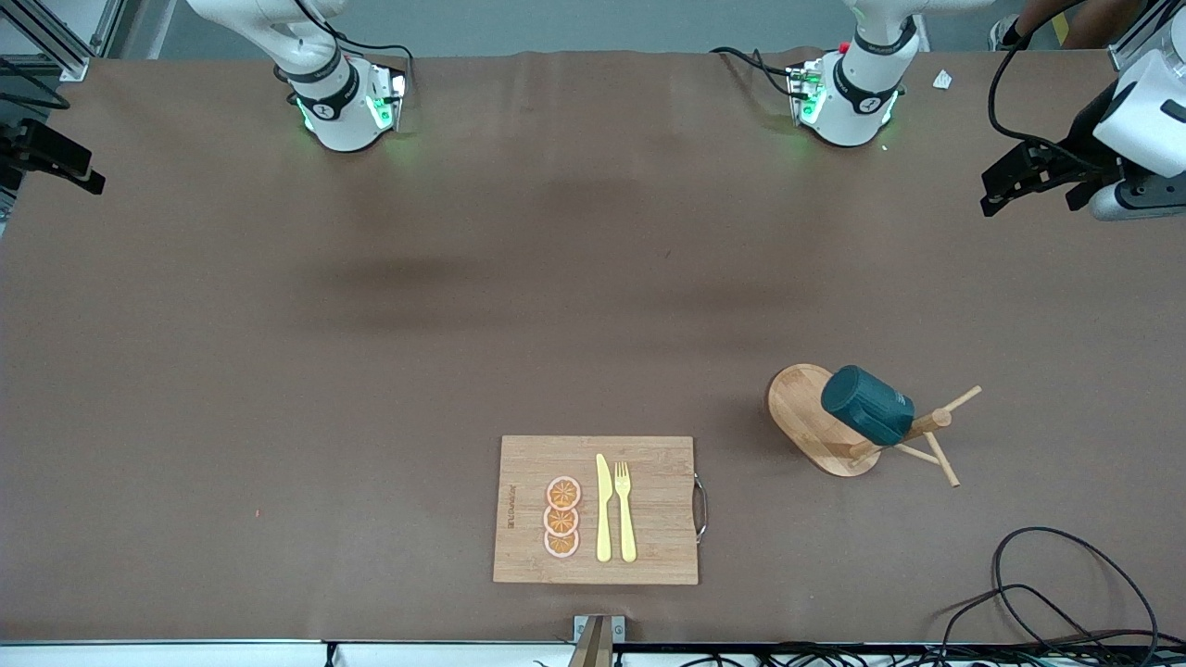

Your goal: Transfer cup from left to right arm and place

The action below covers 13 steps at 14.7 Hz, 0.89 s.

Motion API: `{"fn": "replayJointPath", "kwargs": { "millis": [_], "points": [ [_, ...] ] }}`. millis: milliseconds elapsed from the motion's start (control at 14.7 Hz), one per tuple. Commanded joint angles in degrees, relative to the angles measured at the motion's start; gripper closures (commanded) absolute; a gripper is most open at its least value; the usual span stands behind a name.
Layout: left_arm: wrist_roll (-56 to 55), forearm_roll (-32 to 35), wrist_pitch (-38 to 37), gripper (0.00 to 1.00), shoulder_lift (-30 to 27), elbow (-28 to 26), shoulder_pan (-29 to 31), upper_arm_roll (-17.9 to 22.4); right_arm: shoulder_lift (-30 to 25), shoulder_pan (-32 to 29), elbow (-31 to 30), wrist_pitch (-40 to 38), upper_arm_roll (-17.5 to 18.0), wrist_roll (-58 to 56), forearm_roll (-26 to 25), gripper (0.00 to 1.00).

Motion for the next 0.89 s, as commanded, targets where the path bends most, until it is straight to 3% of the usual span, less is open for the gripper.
{"fn": "replayJointPath", "kwargs": {
  "millis": [0, 272, 409, 613, 817],
  "points": [
    [0.7, -0.8, -1.1, 0.00, 0.4, 1.2, 0.2, -0.2, -1.0, -0.1, -1.0, 0.6, 0.1, -0.5, 0.2, 0.00],
    [0.9, -1.5, -1.1, 0.00, 4.8, 6.3, 0.9, 0.6, -1.0, -0.1, -1.0, 0.3, 0.1, -0.5, 0.2, 0.00],
    [-1.3, -6.8, -1.0, 0.00, 7.1, 7.5, 1.5, 1.4, -1.0, -0.1, -1.0, 0.3, 0.1, -0.5, 0.2, 0.00],
    [-11.2, -13.2, -0.1, 0.00, 10.4, 7.7, 4.1, 1.4, -1.0, 0.0, -1.0, 0.3, 0.1, -0.5, 0.2, 0.00],
    [-17.6, -13.5, 3.6, 0.00, 12.9, 7.7, 3.7, 1.3, -1.0, 0.0, -1.0, 0.3, 0.1, -0.5, 0.2, 0.00]
  ]
}}
